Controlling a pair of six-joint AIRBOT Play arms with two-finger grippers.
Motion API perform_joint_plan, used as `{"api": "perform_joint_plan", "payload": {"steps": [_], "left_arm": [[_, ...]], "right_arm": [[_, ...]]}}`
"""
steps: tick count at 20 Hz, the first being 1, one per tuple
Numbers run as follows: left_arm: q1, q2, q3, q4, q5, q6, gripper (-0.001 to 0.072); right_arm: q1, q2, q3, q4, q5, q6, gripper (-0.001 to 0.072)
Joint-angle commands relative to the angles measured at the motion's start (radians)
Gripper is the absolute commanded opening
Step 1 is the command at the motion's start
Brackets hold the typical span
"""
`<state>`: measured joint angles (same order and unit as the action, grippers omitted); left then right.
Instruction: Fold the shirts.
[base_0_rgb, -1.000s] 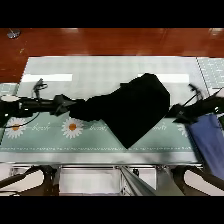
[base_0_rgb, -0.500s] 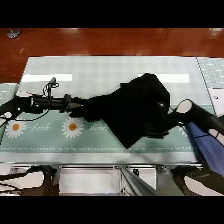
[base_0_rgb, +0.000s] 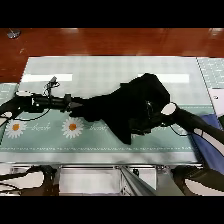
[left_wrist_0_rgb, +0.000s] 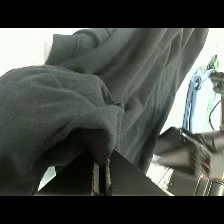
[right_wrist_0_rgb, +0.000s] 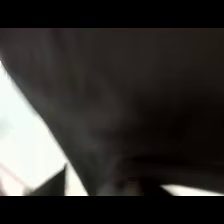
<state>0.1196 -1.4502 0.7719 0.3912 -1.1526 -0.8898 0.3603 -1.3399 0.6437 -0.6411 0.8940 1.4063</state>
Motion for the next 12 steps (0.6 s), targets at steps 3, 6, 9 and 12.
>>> {"api": "perform_joint_plan", "payload": {"steps": [3,6,9,12], "left_arm": [[0.0,0.0,0.005,-0.007,0.036,0.0,0.0032],[0.014,0.041,0.08,-0.011,-0.018,-0.001,0.0032],[0.039,0.159,0.266,-0.029,-0.045,-0.032,0.0032],[0.06,0.289,0.518,-0.033,-0.009,-0.083,0.0032]], "right_arm": [[0.003,-0.058,0.106,0.143,0.03,-0.15,0.0019],[-0.056,-0.037,0.315,0.004,0.166,-0.13,0.0018],[-0.156,0.011,0.696,-0.238,0.245,-0.007,0.0018],[-0.242,0.028,1.144,-0.387,0.316,0.074,0.0018]]}}
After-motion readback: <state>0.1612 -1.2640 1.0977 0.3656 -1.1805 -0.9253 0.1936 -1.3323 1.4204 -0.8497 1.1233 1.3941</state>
